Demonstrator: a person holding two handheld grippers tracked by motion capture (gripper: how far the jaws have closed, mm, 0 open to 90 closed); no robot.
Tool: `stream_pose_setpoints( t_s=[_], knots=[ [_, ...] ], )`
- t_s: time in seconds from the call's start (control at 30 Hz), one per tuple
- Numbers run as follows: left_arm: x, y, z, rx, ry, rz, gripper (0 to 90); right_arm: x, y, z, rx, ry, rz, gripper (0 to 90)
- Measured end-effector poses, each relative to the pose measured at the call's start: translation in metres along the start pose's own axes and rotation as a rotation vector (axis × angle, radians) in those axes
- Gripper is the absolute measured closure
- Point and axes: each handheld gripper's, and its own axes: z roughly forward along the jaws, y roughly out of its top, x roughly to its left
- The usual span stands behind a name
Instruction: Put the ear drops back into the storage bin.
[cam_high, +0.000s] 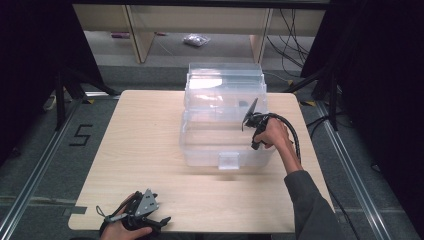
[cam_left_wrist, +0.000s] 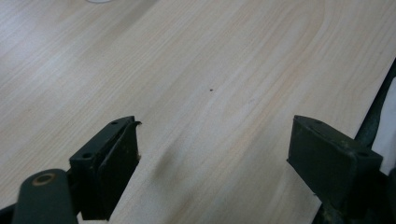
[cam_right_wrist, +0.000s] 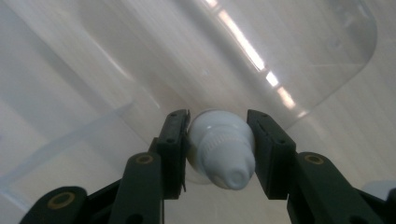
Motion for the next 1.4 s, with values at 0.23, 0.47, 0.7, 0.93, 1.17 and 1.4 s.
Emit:
stream_pose_setpoints(
  t_s=[0.23, 0.47, 0.7, 0.93, 1.17, 1.4],
  knots=[
    [0.0, 0.0, 0.0, 0.003, 0.004, -0.001, 15.7, 0.002, 0.003, 0.002, 0.002, -0.001, 0.002, 60.2],
    [0.0, 0.0, 0.0, 0.004, -0.001, -0.003, 15.7, 0.005, 0.005, 0.004, 0.031, 0.007, 0.032, 60.1],
    [0.0, 0.0, 0.0, 0.0, 0.005, -0.003, 15.7, 0.003, 0.002, 0.005, 0.023, 0.013, -0.002, 59.9],
    [-0.001, 0.0, 0.0, -0.004, 0.002, 0.001, 15.7, 0.001, -0.002, 0.001, -0.007, 0.013, -0.021, 57.1],
    [-0.001, -0.001, 0.0, -0.002, 0.004, -0.002, 15.7, 0.008, -0.005, -0.021, -0.072, -0.038, -0.031, 45.9],
    [0.001, 0.0, 0.0, -0.009, 0.001, 0.004, 15.7, 0.009, -0.019, -0.042, -0.18, -0.081, -0.069, 41.9]
  ],
)
